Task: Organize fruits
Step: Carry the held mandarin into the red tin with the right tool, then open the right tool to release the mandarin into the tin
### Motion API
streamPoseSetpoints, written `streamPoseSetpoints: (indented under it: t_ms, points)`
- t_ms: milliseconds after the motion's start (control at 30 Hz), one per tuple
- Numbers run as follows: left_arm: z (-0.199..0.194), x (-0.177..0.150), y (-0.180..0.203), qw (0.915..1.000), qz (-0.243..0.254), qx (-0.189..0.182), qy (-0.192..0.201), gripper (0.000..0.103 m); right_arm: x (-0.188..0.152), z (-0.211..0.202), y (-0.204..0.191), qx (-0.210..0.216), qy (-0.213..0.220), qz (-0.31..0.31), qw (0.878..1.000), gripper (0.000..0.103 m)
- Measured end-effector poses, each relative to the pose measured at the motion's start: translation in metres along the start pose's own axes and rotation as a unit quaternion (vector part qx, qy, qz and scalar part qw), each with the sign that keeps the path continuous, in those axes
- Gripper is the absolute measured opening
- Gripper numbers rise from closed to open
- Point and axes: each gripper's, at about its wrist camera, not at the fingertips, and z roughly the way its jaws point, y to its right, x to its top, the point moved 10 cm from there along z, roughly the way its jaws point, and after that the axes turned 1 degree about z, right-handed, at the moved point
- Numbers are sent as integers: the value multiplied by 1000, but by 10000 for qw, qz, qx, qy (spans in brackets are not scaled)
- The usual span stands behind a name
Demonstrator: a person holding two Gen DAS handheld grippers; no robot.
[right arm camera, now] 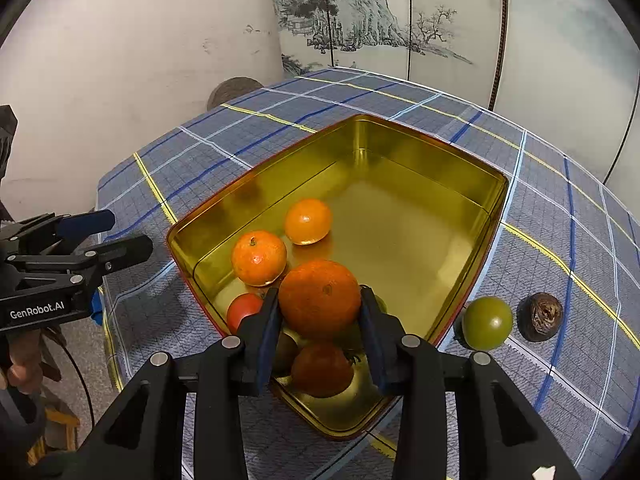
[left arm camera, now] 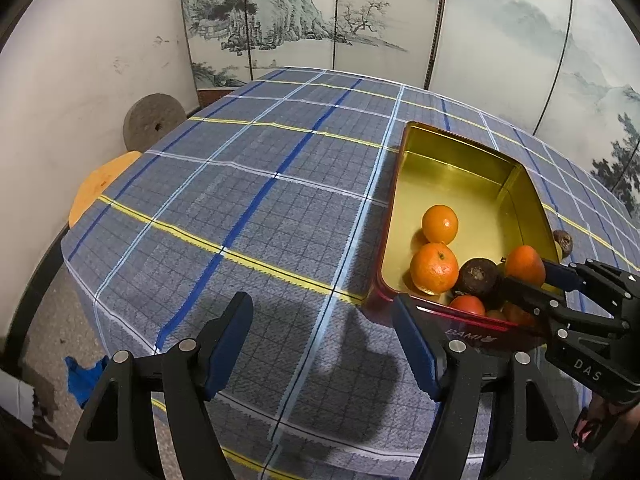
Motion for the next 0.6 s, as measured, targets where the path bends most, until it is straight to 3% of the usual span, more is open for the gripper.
streamPoseSetpoints:
  t_ms: [333,600]
  points:
    - [-3,1,5,10000,54,-19,33,72,0,-1,1,18,4,93,10000,37]
    - [-6,3,11,9999,91,-57,23,72,4,-12,-1,81,161,117,9998,44]
